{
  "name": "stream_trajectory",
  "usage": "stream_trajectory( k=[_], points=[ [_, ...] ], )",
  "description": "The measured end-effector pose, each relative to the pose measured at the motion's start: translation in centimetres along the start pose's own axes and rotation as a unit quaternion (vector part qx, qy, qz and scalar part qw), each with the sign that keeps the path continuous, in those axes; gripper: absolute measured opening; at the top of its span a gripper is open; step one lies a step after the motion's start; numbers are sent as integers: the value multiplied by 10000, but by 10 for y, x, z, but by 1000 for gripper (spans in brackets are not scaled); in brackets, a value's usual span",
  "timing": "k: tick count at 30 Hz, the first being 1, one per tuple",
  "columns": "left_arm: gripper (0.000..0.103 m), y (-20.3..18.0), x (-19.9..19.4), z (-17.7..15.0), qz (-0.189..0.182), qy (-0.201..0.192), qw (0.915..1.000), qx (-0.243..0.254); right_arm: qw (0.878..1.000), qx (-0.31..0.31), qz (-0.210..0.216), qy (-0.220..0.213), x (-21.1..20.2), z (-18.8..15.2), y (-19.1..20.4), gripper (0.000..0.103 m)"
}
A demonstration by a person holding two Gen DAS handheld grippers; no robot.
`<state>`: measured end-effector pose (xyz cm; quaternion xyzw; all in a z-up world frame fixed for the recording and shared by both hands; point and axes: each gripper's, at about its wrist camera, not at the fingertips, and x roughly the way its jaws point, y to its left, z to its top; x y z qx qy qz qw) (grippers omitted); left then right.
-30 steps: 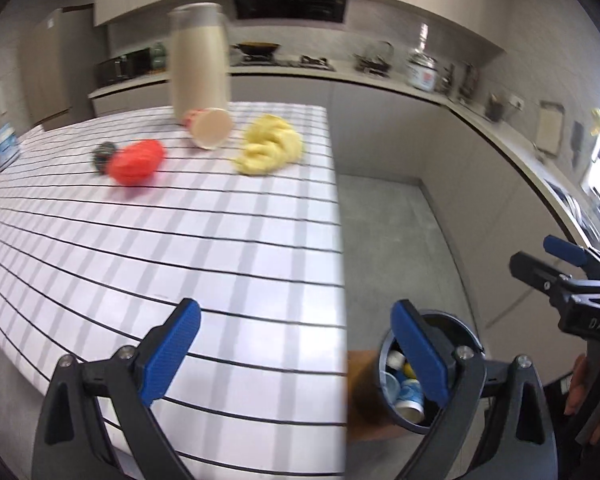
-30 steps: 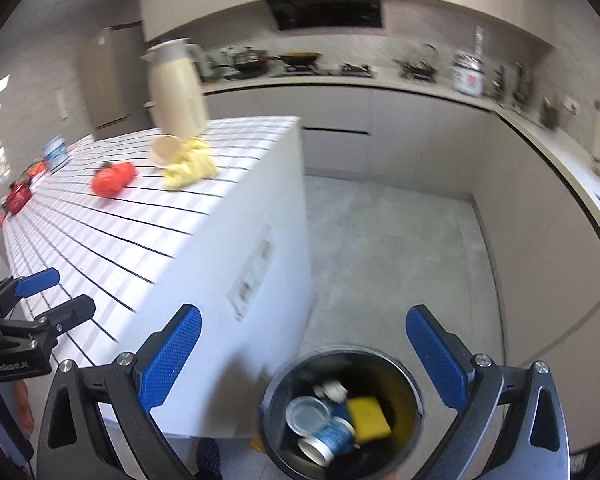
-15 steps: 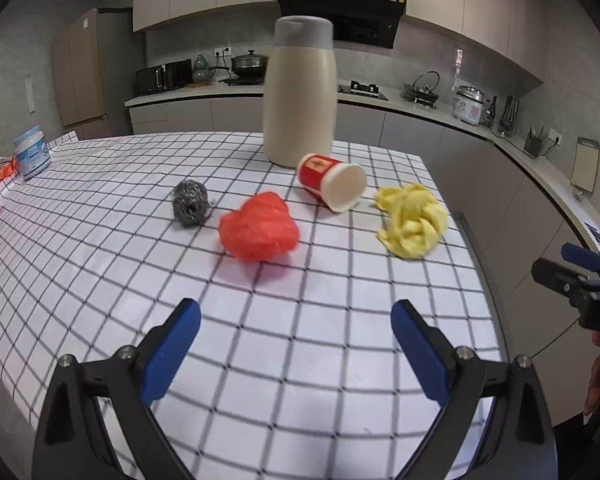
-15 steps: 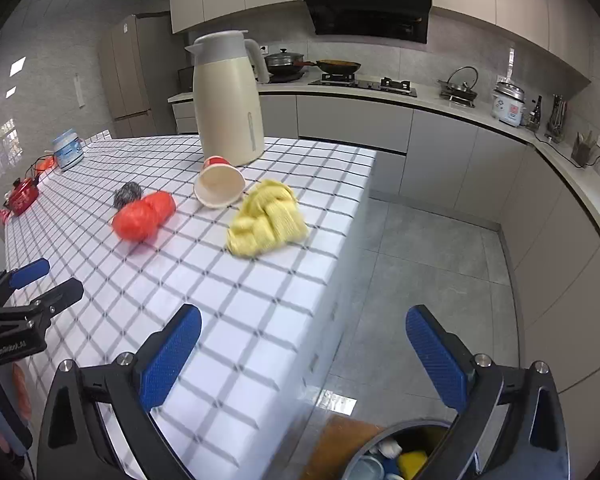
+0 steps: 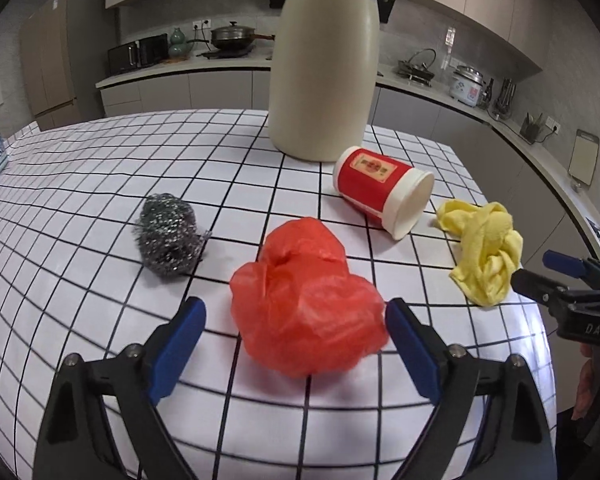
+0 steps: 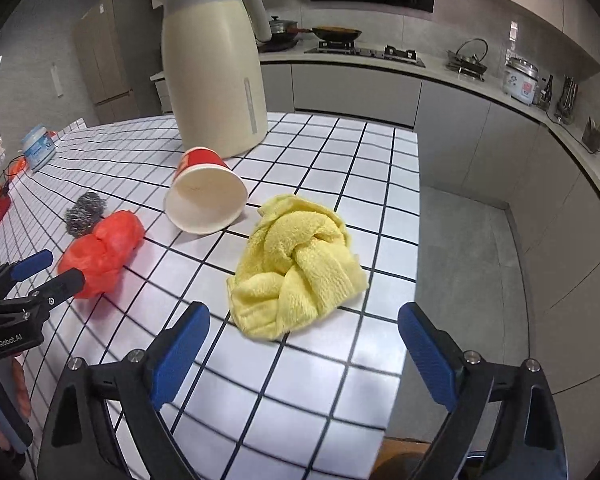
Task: Collect trash
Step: 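Move both tools back over the table toward the red bag and yellow cloth, then grasp the red plastic bag with the left tool while the right tool grasps the yellow cloth, then carry the red bag and yellow cloth toward the black bin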
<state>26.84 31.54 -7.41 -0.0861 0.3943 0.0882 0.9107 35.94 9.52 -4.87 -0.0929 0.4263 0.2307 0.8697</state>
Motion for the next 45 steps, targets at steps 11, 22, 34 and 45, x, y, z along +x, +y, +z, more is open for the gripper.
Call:
stream_trajectory(
  k=[11,22,34,45],
  points=[
    [75,1,25,3,-281,284,9992,93,9991,159,11,384,55,8,-5,84],
    [34,-1,9,6,-576,81,9983,100,9997,133,175,131,44,10,-4,32],
    [34,-22,-33,1,-731,-148,9970,208,9983,232,453,-300,-13,0,-4,31],
    [34,-76,-67,-18,-985,-238,9937,482,9964,315,463,-643,-88,-35,-27,31]
  ],
)
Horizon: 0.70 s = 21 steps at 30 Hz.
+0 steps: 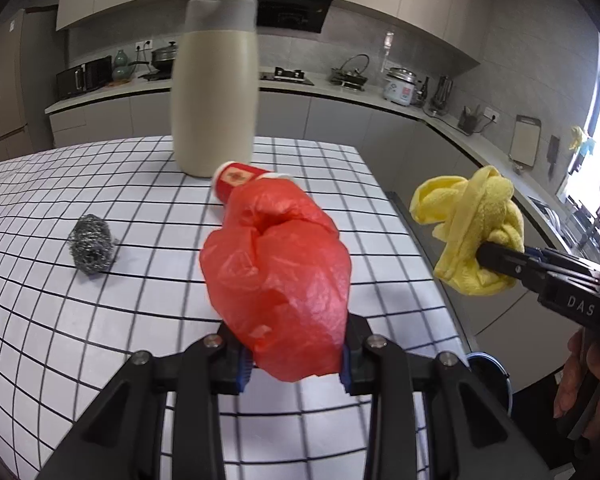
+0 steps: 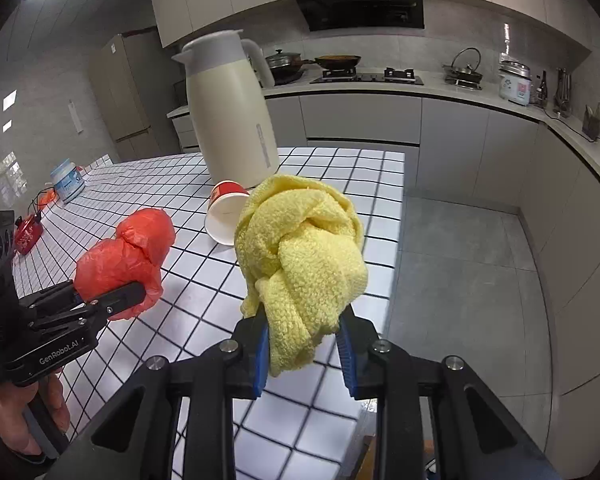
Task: Collect trash
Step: 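Carry the red bag and yellow cloth toward the black bin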
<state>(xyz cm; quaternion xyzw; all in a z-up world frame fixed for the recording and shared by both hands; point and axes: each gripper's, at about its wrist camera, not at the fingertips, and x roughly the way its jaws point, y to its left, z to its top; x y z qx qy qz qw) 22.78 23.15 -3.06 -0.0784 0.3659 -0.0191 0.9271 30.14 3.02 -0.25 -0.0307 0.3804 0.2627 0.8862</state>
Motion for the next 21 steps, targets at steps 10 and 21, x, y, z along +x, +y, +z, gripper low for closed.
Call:
stream_trajectory(
  k=[10,21],
  points=[
    [34,-90,-19,-20,-352,-34,9986,390,9991,278,-287,-108,-75,-47,-62,31],
    [34,-181,-30,-43,-697,-5,9948,741,9965,539,-631,-143,-157,-105,-128,31]
  ],
)
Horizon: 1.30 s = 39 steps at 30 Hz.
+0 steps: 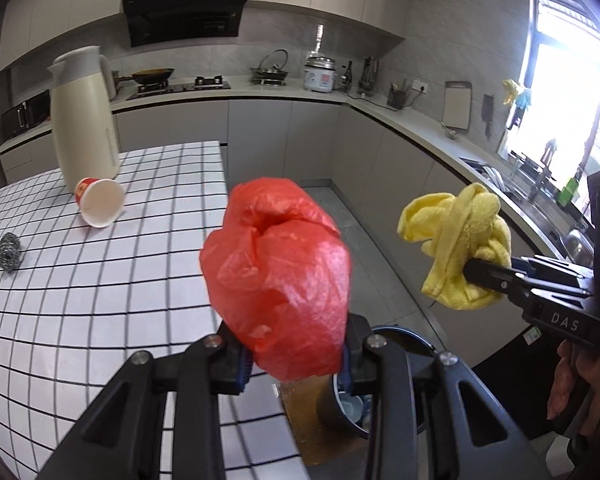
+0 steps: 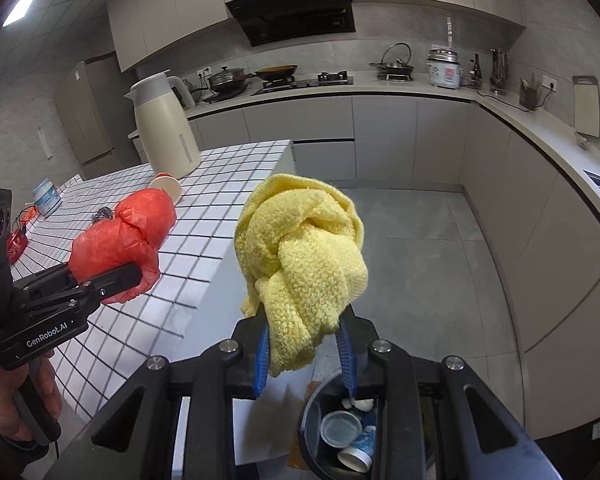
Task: Collect trash
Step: 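Carry the red bag and yellow cloth toward the black bin, then open both tools to drop the red bag and yellow cloth into the bin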
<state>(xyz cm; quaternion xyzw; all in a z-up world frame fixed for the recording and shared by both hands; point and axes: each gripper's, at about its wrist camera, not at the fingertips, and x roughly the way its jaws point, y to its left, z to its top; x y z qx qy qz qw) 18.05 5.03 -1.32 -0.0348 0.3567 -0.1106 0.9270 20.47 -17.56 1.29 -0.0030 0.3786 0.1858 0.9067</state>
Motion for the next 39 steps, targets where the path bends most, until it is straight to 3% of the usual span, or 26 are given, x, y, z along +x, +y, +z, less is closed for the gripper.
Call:
stream_trajectory(
  k=[6,21,39],
  points=[
    [34,-33,11,-17,-141,197,9997,69,9999,85,-98,105,-22,-30,-32,31],
    [34,-92,44,-71,-307,825,9960,131,9978,277,-188,574,-29,-100,-83,31],
    [34,-126,117,-132,-511,1813,9820,-148,9850,195,-116,1708,42,-187,-127,31]
  ],
)
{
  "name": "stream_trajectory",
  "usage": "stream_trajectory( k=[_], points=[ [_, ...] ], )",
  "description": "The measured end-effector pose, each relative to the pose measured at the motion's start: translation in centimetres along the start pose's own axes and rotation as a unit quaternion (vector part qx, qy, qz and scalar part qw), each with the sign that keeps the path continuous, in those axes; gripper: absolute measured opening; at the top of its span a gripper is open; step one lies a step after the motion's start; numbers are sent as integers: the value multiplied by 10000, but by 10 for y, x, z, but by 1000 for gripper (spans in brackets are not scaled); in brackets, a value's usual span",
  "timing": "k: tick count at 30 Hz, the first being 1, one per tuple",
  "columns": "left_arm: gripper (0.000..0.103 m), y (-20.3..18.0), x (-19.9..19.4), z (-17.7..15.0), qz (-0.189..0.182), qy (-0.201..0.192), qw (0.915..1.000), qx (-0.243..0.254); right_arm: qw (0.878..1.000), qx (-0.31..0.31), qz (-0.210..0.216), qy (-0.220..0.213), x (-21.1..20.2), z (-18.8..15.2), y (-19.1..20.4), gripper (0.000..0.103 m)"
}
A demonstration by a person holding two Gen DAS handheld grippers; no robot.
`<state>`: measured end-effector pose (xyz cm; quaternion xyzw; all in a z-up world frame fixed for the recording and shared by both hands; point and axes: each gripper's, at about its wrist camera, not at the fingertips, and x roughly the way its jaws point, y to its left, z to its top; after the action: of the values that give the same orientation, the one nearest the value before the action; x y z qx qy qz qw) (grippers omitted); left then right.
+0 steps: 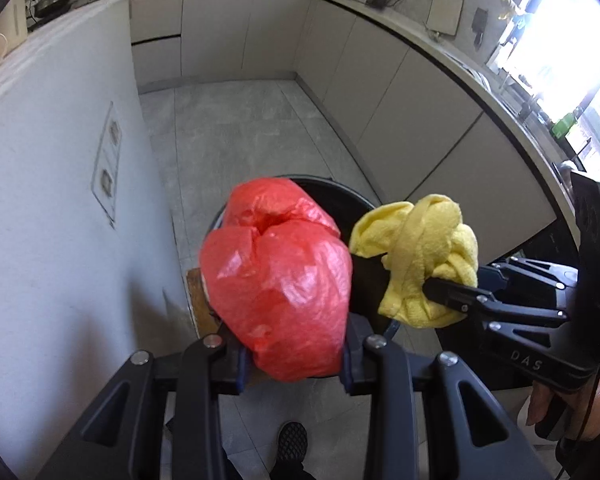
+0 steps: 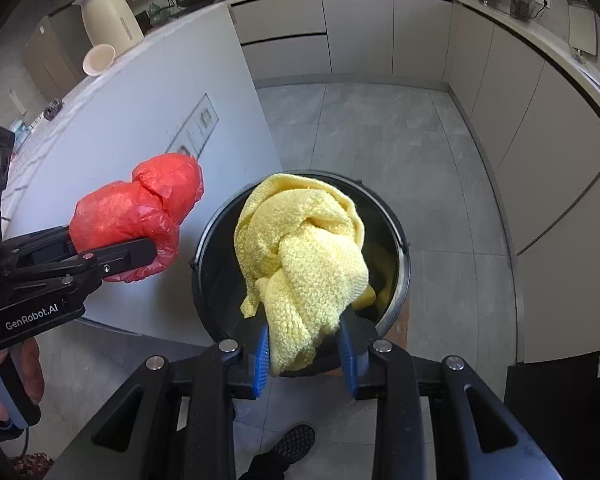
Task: Collect trash
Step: 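Open both tools to drop the red bag and yellow cloth into the bin, then move both tools back over the table toward the scouring pad and red cup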
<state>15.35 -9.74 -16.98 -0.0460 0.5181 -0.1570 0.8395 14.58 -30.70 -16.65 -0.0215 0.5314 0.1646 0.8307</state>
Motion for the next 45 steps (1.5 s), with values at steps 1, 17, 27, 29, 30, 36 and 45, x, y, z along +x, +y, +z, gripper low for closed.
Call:
stream_trajectory(
  k=[1,17,27,29,30,36,45],
  points=[
    [34,-2,6,0,4,40,10000,14,10000,-19,1,54,6,-1,-1,31],
    [99,8,32,2,722,64,9971,-226,9941,-573,-840,372,64,17,-24,103],
    [99,1,24,7,892,-64,9959,-108,9961,49,-846,242,49,18,-45,103],
    [99,0,22,12,901,-105,9958,-92,9962,48,-844,221,46,19,-42,103],
    [99,-1,20,12,893,-120,9959,-92,9964,45,-818,212,45,19,-42,103],
    [99,-4,8,12,909,-226,9956,-80,9969,-22,-782,99,31,22,-36,103],
    [99,-9,-11,13,927,-389,9949,-39,9969,-71,-774,-86,10,26,-29,103]
  ],
)
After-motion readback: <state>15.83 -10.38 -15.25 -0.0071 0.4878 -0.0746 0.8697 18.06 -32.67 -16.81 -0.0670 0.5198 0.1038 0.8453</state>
